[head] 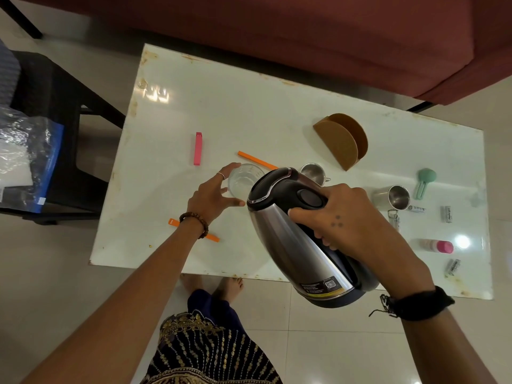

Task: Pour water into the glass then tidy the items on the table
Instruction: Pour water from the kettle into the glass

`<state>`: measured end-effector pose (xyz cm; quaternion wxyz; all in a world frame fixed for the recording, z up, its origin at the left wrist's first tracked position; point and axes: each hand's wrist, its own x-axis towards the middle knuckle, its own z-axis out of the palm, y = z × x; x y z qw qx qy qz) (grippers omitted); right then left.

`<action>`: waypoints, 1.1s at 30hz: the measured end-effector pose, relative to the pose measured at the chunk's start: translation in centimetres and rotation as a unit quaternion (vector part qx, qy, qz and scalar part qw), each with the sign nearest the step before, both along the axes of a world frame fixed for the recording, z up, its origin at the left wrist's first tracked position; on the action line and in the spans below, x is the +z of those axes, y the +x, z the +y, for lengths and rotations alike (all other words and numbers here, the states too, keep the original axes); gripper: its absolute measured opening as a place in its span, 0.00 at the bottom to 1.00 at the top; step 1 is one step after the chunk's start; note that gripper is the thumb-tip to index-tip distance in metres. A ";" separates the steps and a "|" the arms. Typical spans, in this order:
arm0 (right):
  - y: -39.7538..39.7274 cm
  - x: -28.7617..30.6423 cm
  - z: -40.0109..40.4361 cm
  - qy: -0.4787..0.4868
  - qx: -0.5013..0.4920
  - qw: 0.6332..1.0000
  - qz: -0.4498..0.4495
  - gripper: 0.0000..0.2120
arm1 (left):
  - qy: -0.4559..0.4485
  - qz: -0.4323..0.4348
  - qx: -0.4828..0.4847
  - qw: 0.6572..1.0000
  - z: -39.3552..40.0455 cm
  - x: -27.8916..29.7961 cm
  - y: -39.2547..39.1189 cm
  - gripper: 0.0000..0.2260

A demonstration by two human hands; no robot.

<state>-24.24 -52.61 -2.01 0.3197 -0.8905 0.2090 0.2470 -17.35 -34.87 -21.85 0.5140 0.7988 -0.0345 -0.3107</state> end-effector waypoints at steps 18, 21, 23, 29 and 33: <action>0.2 0.4 0.2 0.005 -0.003 1.000 -0.008 0.12 | 0.026 -0.014 -0.003 1.000 -0.1 0.4 -0.1 0.36; 0.2 0.3 0.3 0.005 -0.004 1.000 -0.009 0.13 | 0.022 -0.010 0.002 1.000 -0.1 0.5 -0.1 0.36; 0.1 0.3 0.3 0.005 -0.005 1.000 -0.008 0.12 | 0.019 -0.011 0.001 1.000 -0.1 0.5 -0.1 0.36; 0.1 0.6 0.4 0.003 0.000 1.000 -0.012 0.13 | 0.022 -0.005 0.004 1.000 -0.1 0.6 -0.1 0.36; 0.3 0.9 0.5 0.006 -0.001 1.000 -0.010 0.14 | 0.020 -0.002 0.005 1.000 -0.2 0.7 -0.1 0.35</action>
